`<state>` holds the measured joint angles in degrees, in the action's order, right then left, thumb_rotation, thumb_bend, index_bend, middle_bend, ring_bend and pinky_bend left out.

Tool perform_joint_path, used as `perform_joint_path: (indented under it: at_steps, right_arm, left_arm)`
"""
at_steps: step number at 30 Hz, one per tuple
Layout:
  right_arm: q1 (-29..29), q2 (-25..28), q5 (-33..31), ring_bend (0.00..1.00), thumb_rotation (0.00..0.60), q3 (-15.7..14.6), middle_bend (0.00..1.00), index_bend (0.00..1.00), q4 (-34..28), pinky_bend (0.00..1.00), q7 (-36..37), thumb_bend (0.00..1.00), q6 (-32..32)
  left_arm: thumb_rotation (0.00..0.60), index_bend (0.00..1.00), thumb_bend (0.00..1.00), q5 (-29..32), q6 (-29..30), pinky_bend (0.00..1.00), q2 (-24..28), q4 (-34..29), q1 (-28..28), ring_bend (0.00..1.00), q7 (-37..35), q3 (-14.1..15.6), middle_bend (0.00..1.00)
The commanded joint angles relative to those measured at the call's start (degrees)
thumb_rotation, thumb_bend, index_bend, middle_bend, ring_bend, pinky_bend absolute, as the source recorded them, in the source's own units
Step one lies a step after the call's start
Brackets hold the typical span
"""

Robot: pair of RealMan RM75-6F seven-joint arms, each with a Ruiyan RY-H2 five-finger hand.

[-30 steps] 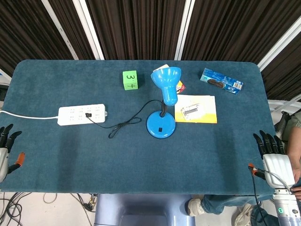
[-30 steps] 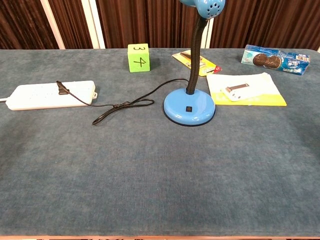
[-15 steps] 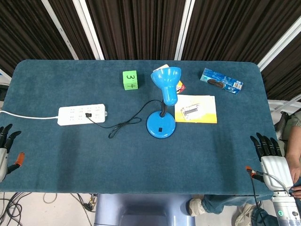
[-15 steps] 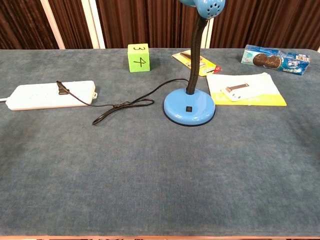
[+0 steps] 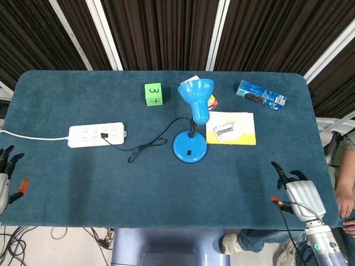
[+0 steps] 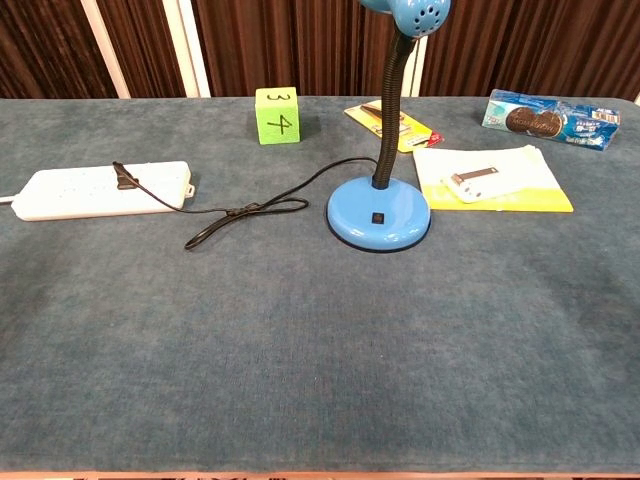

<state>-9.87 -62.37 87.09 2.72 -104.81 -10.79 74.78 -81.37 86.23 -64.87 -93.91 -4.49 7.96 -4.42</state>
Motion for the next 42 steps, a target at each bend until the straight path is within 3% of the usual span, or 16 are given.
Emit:
perform_joint_path:
  at_steps: [1,9,14,26,34,42]
  right_arm:
    - [-4.1,-0.7,-2.3,0.72,0.600,0.9,0.67,0.07,-3.1,0.40,-3.8,0.43,-5.9]
    - [-11.2,-6.8,-10.0,0.76,0.600,4.2,0.71,0.07,-5.8,0.53,-13.5,0.52,-14.0]
    - [-16.2,-11.4,-18.5,0.78,0.600,7.1,0.72,0.07,-6.1,0.59,-20.4,0.54,-17.4]
    - [-28.2,-22.0,-37.7,0.79,0.600,10.3,0.74,0.07,-3.3,0.71,-34.8,0.55,-18.8]
    - [-34.3,-27.5,-47.1,0.79,0.600,11.1,0.74,0.07,0.7,0.77,-39.3,0.55,-16.9]
    - [-37.2,-30.2,-51.2,0.79,0.600,11.3,0.74,0.07,4.8,0.82,-38.9,0.55,-16.3]
  left_arm:
    - [0.600,0.18,0.39,0.4,-0.2,0.00,0.1,-0.2,0.0,0.00,0.0,-0.1,0.02]
    - [0.600,0.18,0.40,1.3,-0.7,0.00,0.2,-0.6,0.0,0.00,0.2,-0.3,0.02]
    - [0.600,0.18,0.40,2.0,-0.9,0.00,0.2,-0.9,0.0,0.00,0.1,-0.5,0.02]
    - [0.600,0.18,0.41,2.9,-1.5,0.00,0.3,-1.2,-0.2,0.00,0.1,-0.7,0.02]
    - [0.600,0.17,0.41,3.5,-1.9,0.00,0.5,-1.2,-0.2,0.00,-0.2,-0.9,0.02]
    - [0.600,0.17,0.41,3.6,-1.8,0.00,0.6,-1.2,-0.2,0.00,-0.4,-1.0,0.02]
